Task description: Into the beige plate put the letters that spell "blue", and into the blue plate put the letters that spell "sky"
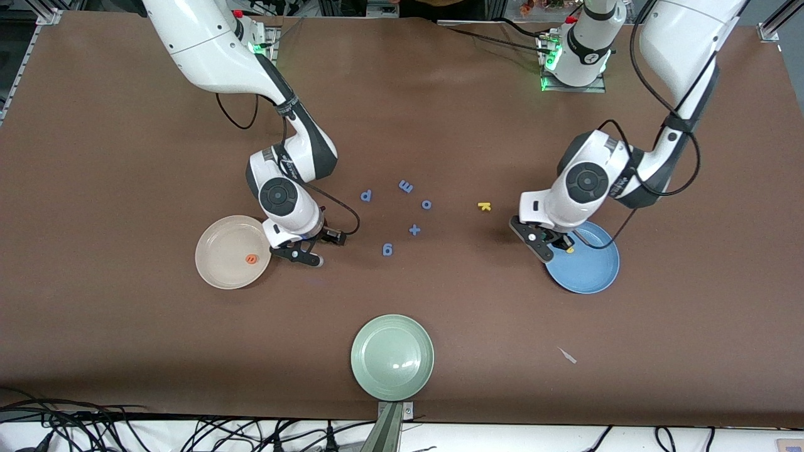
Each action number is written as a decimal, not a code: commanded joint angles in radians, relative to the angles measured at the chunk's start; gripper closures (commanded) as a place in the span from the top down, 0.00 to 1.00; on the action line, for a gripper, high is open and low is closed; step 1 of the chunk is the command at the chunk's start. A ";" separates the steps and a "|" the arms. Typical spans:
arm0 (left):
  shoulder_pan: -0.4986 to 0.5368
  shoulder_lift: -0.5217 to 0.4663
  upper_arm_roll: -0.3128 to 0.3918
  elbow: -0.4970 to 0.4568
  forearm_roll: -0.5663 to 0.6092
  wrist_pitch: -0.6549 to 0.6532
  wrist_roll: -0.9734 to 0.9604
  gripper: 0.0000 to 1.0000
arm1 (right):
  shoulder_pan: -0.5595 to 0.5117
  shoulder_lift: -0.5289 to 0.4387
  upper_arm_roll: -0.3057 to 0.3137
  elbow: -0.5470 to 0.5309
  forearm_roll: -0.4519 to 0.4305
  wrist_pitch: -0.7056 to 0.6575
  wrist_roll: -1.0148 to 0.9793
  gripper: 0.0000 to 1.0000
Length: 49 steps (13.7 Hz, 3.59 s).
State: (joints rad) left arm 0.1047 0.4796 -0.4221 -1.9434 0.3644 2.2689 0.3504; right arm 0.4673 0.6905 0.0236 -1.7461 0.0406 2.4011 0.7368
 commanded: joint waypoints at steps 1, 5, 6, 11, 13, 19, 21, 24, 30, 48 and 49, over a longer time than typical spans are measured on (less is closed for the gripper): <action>0.044 0.002 -0.004 0.056 0.027 -0.049 0.080 0.09 | -0.003 -0.015 -0.007 -0.015 -0.007 0.006 -0.011 0.78; 0.078 0.014 -0.006 0.073 0.008 -0.049 0.128 1.00 | -0.003 -0.017 -0.017 -0.009 -0.019 -0.007 -0.011 0.78; 0.069 0.014 -0.010 0.076 0.008 -0.049 0.124 1.00 | -0.003 -0.016 -0.016 -0.015 -0.019 -0.007 -0.004 0.78; 0.023 0.016 -0.014 0.118 -0.091 -0.051 0.024 1.00 | 0.002 -0.008 -0.013 -0.033 -0.013 0.012 0.023 0.76; 0.009 0.016 -0.015 0.119 -0.091 -0.051 -0.054 1.00 | 0.004 -0.008 -0.010 -0.047 -0.008 0.029 0.026 0.69; -0.098 0.016 -0.014 0.100 -0.090 -0.072 -0.436 1.00 | 0.008 -0.011 -0.007 -0.046 -0.002 0.029 0.055 0.64; -0.147 0.025 -0.014 0.098 -0.090 -0.072 -0.632 1.00 | 0.010 -0.009 -0.004 -0.040 -0.002 0.030 0.087 0.64; -0.226 0.060 -0.012 0.100 -0.078 -0.071 -0.943 1.00 | 0.017 -0.009 0.010 -0.038 -0.002 0.030 0.099 0.64; -0.301 0.131 -0.012 0.100 -0.078 0.004 -1.431 1.00 | 0.013 -0.009 0.007 -0.038 -0.010 0.029 0.067 0.43; -0.235 0.103 -0.009 0.004 -0.082 -0.025 -2.255 1.00 | -0.029 -0.026 -0.020 0.106 -0.019 -0.169 -0.080 0.25; -0.235 0.106 -0.009 0.004 -0.082 -0.025 -2.266 1.00 | -0.042 -0.026 -0.020 0.129 -0.021 -0.200 -0.106 0.25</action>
State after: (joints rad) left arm -0.1348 0.6111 -0.4295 -1.9136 0.2907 2.2537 -1.8443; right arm 0.4519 0.6728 -0.0023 -1.6733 0.0306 2.2815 0.6781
